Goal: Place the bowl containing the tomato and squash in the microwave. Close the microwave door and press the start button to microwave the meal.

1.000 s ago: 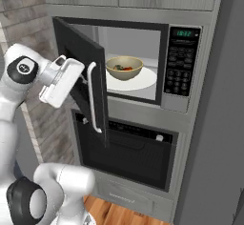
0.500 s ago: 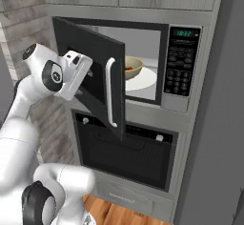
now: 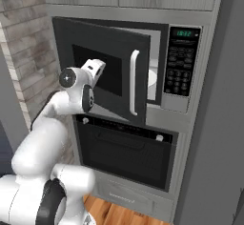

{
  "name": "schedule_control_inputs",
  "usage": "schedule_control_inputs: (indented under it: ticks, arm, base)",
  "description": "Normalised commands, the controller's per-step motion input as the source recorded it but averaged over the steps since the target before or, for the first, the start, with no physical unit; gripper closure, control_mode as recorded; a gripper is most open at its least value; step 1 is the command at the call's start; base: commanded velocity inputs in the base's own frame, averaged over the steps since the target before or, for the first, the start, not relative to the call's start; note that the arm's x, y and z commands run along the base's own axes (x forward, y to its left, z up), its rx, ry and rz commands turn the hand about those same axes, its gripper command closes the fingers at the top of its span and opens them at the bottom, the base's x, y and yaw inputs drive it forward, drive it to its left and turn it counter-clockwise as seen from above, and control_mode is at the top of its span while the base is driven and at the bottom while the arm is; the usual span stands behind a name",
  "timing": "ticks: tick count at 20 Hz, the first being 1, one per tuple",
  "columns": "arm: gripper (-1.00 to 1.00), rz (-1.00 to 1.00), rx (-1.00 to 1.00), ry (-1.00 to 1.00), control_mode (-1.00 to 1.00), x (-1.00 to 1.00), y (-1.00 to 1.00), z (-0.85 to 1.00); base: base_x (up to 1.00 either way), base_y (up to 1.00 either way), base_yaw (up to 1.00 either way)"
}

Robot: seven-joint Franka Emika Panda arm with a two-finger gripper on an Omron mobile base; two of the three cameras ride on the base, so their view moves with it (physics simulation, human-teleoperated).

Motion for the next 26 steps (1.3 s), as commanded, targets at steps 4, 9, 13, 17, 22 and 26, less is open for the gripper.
schedule_control_inputs:
  ticks: [4,9,13,17,22,26]
  arm:
    - [-1.00,0.05,0.07,0.00,-1.00,0.98,-0.07,0.06]
    - [-1.00,0.01,0.07,0.00,-1.00,0.83,-0.18,0.09]
    - [-1.00,0.00,0.05,0.00,-1.00,0.69,-0.23,0.17]
    - [-1.00,0.00,0.03,0.00,-1.00,0.70,-0.18,0.35]
    - [-1.00,0.00,0.01,0.00,-1.00,0.30,-0.18,0.11]
    - [-1.00,0.00,0.06,0.00,-1.00,-0.51,-0.06,0.27]
  base:
    - [0.00,0.00,0.00]
    - [0.00,0.00,0.00]
    - [0.00,0.00,0.00]
    - [0.00,0.00,0.00]
    - [0.00,0.00,0.00]
    - [0.00,0.00,0.00]
